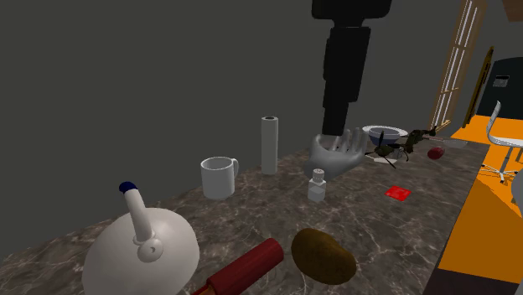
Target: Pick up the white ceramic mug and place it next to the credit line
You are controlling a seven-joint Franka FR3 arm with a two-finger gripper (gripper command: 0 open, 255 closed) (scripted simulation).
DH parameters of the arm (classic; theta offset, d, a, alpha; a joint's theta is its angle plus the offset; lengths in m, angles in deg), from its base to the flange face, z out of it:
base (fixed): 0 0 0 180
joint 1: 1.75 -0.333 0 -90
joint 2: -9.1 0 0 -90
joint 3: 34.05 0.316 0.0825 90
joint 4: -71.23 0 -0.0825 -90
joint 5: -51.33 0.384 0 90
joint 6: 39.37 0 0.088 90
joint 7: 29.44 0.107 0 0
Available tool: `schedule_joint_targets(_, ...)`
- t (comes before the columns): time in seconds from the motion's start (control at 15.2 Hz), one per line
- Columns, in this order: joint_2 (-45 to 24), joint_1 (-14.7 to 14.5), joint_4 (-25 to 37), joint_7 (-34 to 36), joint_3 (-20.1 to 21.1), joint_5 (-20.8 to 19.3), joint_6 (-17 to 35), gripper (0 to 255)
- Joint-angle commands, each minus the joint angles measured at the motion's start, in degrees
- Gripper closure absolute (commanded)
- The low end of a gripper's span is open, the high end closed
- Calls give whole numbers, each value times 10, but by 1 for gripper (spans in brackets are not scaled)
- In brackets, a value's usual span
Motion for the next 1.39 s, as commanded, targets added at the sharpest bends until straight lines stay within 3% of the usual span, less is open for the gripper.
schedule_joint_targets(0.0,0,0,0,0,0,0,0,0)
schedule_joint_targets(0.73,-187,25,40,-85,-89,-16,157,0)
schedule_joint_targets(1.32,-373,37,143,-170,-144,24,244,0)
